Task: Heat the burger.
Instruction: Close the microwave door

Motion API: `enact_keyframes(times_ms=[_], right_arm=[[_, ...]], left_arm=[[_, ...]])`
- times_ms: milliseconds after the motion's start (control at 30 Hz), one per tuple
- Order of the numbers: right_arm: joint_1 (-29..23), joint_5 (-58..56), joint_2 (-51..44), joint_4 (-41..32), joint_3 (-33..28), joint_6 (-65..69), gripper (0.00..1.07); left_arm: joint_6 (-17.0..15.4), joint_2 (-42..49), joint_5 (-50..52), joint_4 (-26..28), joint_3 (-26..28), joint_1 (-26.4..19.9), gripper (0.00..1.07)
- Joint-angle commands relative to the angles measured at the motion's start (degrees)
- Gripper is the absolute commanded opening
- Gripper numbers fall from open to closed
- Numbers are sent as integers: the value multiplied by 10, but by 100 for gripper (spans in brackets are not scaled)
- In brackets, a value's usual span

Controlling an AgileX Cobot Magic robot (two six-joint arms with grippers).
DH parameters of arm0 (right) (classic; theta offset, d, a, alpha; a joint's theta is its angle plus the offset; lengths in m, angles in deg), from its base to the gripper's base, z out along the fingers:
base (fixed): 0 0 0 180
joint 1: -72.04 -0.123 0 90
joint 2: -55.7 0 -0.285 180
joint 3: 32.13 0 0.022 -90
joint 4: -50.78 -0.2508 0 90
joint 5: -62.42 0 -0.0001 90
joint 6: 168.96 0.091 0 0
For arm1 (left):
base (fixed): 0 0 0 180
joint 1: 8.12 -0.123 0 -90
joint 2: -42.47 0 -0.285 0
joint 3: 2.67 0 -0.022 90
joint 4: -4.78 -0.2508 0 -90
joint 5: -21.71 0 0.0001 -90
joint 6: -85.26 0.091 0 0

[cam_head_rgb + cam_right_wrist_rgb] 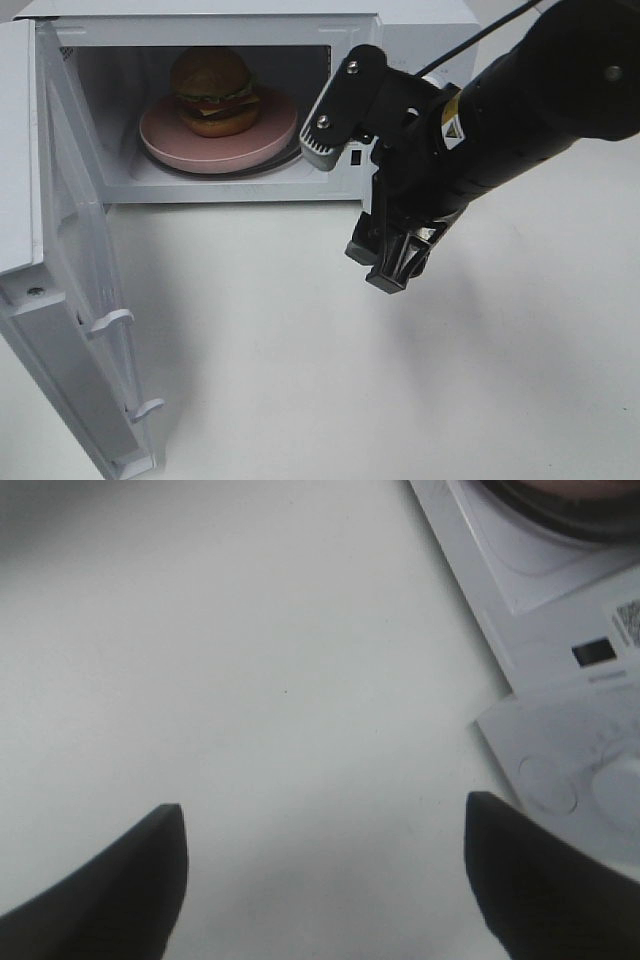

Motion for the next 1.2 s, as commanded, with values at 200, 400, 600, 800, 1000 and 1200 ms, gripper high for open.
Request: enact_keyframes(times_ms=[200, 400, 600, 800, 1000, 1200], right_arm=[[0, -156, -46, 6, -10, 200, 74], [0, -250, -52, 5, -10, 203, 74], [0, -273, -71, 1, -10, 209, 74], [0, -280, -124, 2, -21, 215, 74], [0, -285, -187, 1, -64, 228, 74], [106, -282, -274, -26, -130, 235, 74]], left_arm=[[-1, 10, 2, -2, -3, -1, 100], [-1, 10, 2, -1, -3, -1, 100], [-1, 10, 2, -1, -3, -1, 100], [-1, 10, 2, -1, -3, -1, 100], [-1, 10, 2, -1, -3, -1, 100], [-1, 10, 2, -1, -3, -1, 100]])
